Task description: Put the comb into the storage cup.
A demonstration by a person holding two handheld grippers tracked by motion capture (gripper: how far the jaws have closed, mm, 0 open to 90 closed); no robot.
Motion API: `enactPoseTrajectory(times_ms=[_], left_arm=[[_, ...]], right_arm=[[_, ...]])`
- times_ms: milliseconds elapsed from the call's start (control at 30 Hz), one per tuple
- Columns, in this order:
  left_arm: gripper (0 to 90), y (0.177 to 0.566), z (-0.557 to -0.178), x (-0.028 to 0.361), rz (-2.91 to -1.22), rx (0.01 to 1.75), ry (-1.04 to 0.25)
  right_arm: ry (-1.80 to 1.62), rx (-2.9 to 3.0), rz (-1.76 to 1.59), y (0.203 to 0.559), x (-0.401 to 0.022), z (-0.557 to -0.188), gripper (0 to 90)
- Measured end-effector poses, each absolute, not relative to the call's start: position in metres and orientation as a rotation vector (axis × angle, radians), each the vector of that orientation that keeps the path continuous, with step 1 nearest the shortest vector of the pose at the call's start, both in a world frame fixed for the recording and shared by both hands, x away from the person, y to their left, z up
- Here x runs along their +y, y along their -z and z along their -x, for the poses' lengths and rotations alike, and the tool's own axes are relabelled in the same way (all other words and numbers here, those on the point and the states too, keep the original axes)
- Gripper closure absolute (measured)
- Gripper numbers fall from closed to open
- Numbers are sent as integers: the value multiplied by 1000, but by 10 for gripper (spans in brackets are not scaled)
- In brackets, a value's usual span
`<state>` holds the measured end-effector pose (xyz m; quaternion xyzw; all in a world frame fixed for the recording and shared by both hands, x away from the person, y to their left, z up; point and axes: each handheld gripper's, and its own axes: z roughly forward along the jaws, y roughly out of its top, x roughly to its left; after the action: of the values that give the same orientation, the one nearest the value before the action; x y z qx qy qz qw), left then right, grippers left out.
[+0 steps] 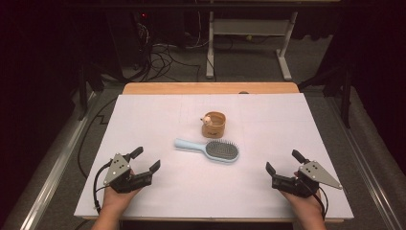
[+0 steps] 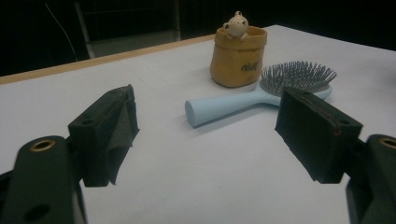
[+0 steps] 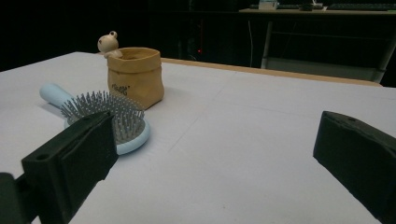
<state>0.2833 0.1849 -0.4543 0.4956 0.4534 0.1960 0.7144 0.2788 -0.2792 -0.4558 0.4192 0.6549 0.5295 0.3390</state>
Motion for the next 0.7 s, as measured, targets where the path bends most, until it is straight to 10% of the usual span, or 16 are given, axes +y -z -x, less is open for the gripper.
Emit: enactPoseTrajectory(times_ms=[467, 700], left_arm=[[895, 440, -272, 185, -1034, 925, -482], [900, 442, -274, 180, -1087, 947, -445]], right_arm=[[-1376, 1707, -1090, 456, -279, -279, 2], [-1377, 1708, -1089, 456, -279, -279, 2]])
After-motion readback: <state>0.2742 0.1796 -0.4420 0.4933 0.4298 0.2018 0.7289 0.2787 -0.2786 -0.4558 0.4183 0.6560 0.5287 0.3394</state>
